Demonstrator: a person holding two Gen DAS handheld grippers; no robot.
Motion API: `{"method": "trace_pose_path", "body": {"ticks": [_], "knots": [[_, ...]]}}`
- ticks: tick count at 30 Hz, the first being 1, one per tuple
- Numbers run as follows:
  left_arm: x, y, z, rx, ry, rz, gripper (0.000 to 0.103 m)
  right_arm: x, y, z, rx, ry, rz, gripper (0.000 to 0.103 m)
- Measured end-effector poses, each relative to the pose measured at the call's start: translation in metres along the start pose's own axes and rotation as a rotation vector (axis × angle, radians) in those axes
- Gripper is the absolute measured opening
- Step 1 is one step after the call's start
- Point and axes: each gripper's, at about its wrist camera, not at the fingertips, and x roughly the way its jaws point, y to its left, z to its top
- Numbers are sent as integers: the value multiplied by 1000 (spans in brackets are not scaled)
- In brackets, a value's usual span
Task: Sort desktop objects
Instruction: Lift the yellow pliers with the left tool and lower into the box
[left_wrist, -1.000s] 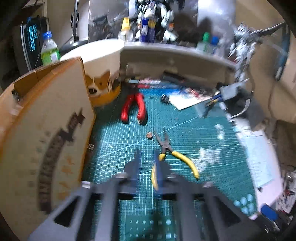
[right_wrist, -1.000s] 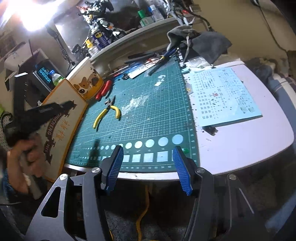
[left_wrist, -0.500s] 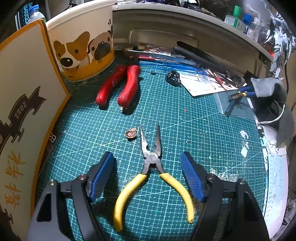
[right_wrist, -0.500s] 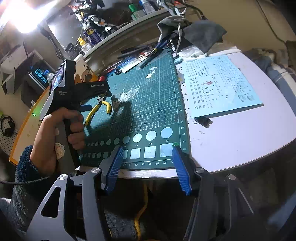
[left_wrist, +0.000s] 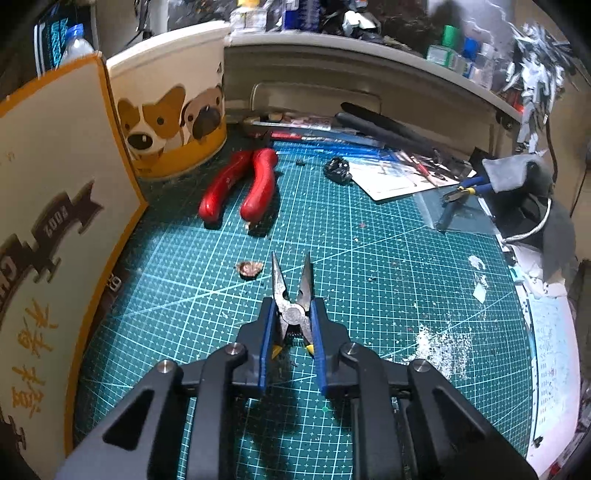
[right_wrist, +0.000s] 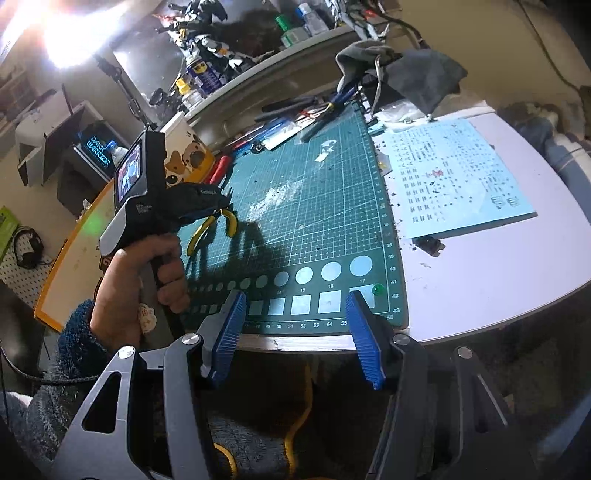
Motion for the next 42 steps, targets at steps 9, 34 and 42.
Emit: {"method": "trace_pose_path", "body": {"ticks": [9, 34, 42], "knots": [[-40, -2, 14, 44, -136, 8, 18, -8, 0, 2, 5, -22, -4, 54], [-261, 191, 84, 40, -332, -9, 18, -17, 32, 2, -43, -55, 86, 54], [-160, 233, 83, 101, 7, 12, 18, -15, 49, 0, -83, -45, 104, 54]]}}
